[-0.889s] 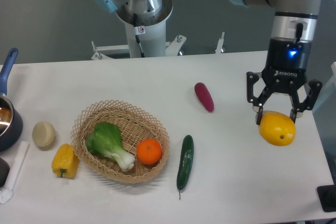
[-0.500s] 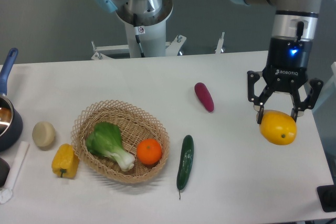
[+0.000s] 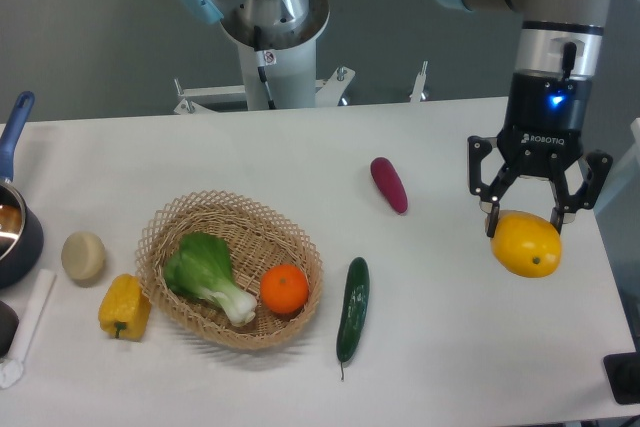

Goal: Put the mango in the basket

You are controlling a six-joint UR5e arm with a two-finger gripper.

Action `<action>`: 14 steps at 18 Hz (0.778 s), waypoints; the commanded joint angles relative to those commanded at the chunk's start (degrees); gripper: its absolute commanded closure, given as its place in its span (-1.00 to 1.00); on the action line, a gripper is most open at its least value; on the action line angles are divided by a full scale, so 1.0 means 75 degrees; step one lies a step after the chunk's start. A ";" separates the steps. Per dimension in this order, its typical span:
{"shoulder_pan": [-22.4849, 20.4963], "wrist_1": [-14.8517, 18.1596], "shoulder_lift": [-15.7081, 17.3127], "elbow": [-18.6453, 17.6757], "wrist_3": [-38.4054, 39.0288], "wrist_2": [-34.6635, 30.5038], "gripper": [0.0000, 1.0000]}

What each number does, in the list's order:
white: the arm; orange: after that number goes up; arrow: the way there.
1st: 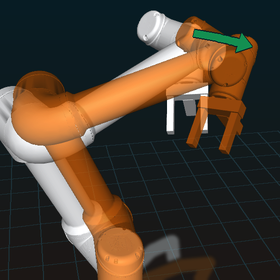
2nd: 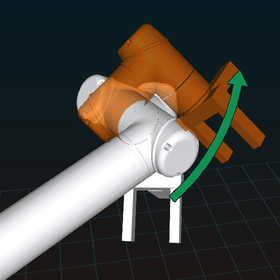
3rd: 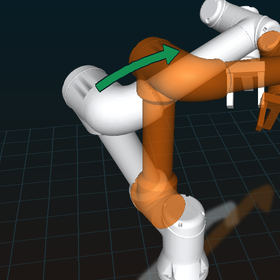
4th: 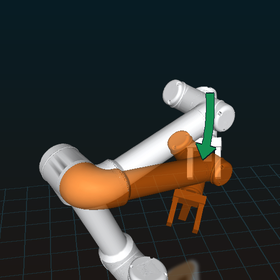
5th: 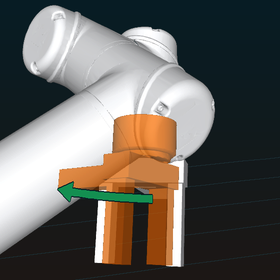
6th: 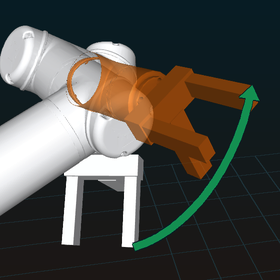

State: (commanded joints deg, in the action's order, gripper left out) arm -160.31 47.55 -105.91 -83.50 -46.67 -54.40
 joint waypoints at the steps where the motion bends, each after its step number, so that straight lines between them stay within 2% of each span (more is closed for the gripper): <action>1: 0.0012 0.0012 0.0024 0.0000 0.0000 -0.0023 0.19; 4: 0.0187 0.0047 0.0140 -0.0046 0.0304 -0.0163 0.19; 6: 0.0292 0.0059 0.0292 -0.0338 0.0363 -0.0502 0.19; 11: 0.0971 0.0059 0.0726 -0.1065 0.0667 -0.1323 0.19; 14: 0.1463 0.0059 0.0762 -0.1429 0.0762 -0.1768 0.19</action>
State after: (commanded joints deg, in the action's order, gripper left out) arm -149.34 47.99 -100.19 -94.21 -40.96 -67.67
